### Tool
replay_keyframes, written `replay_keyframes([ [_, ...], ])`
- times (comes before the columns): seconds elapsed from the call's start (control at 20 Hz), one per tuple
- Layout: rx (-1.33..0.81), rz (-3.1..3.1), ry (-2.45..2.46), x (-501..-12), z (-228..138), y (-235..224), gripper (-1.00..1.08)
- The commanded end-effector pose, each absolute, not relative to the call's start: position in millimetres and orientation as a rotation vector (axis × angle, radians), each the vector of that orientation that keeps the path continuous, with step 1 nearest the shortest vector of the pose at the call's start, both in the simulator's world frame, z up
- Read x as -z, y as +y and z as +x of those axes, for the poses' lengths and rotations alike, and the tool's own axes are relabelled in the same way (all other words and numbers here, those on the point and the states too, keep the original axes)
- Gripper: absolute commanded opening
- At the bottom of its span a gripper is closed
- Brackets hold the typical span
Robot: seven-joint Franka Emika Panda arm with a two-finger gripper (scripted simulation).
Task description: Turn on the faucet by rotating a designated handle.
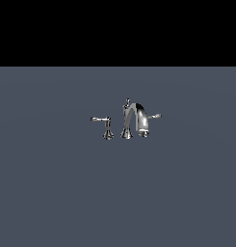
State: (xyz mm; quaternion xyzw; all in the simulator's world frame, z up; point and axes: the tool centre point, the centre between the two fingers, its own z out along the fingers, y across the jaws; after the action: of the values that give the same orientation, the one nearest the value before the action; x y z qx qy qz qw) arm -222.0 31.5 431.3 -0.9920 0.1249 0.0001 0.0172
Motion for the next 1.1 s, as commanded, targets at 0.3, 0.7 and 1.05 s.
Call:
replay_keyframes([
  [0.3, -0.002, -3.039, 0.658, -382, -187, 65, -1.0],
  [0.7, -0.003, -2.976, 0.906, -336, -148, 90, -1.0],
  [1.05, -0.004, -2.908, 1.107, -298, -113, 106, -1.0],
])
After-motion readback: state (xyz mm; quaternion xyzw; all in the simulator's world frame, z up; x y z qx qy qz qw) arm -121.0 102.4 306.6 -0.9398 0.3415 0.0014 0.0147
